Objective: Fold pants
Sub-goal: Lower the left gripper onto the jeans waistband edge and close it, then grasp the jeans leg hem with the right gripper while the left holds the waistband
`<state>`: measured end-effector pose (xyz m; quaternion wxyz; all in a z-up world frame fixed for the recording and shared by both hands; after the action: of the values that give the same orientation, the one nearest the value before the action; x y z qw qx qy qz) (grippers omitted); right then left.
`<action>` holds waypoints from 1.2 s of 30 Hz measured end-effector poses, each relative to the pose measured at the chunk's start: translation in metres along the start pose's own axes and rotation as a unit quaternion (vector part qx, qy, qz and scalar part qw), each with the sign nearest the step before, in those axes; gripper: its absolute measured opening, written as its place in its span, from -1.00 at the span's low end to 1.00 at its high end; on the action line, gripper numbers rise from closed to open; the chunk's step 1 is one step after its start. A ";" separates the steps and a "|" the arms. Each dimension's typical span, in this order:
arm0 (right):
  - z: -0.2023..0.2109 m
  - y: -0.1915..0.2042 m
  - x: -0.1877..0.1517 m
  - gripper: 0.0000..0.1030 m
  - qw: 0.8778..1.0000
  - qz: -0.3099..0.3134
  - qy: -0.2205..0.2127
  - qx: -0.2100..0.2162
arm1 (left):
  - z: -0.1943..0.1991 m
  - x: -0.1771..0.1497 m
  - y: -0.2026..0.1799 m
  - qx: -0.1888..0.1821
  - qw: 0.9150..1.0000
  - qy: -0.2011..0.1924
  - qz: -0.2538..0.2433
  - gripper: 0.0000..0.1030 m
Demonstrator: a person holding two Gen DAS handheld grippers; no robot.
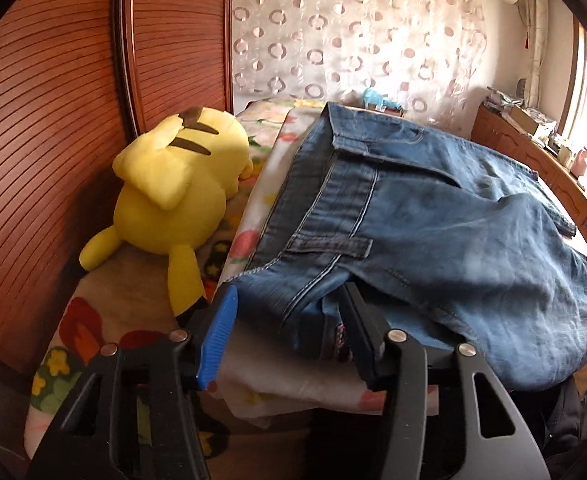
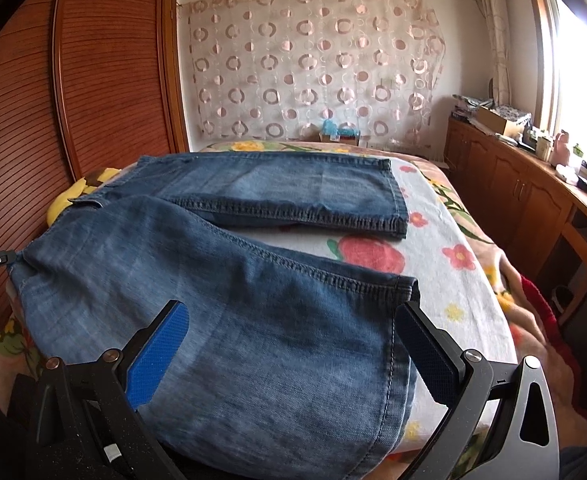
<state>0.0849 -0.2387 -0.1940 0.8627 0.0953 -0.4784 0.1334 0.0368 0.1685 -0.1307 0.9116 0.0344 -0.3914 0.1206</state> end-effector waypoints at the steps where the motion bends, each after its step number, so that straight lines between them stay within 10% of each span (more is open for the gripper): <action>1: 0.002 0.001 0.000 1.00 1.000 0.000 0.002 -0.002 | -0.002 -0.001 0.003 -0.001 1.000 0.003 0.004 0.05; 11: 0.025 -0.002 -0.017 1.00 1.000 -0.005 0.010 -0.020 | -0.004 -0.007 0.010 -0.009 1.000 0.012 0.024 0.03; 19: 0.046 -0.003 -0.027 0.99 0.999 -0.019 0.018 -0.030 | 0.003 0.006 0.004 -0.030 1.000 -0.004 0.006 -0.73; 36: 0.069 -0.013 -0.035 0.77 0.997 -0.037 0.064 -0.016 | 0.042 0.081 -0.052 -0.070 0.990 -0.098 -0.067 -0.81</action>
<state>0.0159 -0.2765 -0.1883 0.8975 0.0901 -0.4202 0.0992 0.0737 0.1273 -0.0413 0.8749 0.0084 -0.4835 0.0276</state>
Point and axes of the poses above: each gripper's, at about its wrist camera, not at the fingertips, and z roughly against the way its jaws point, y to its left, x to its top, the point moved 4 cm from there along -z, roughly the way its jaws point, and after that the axes turned 3 degrees about -z, right-handed, at the moved point
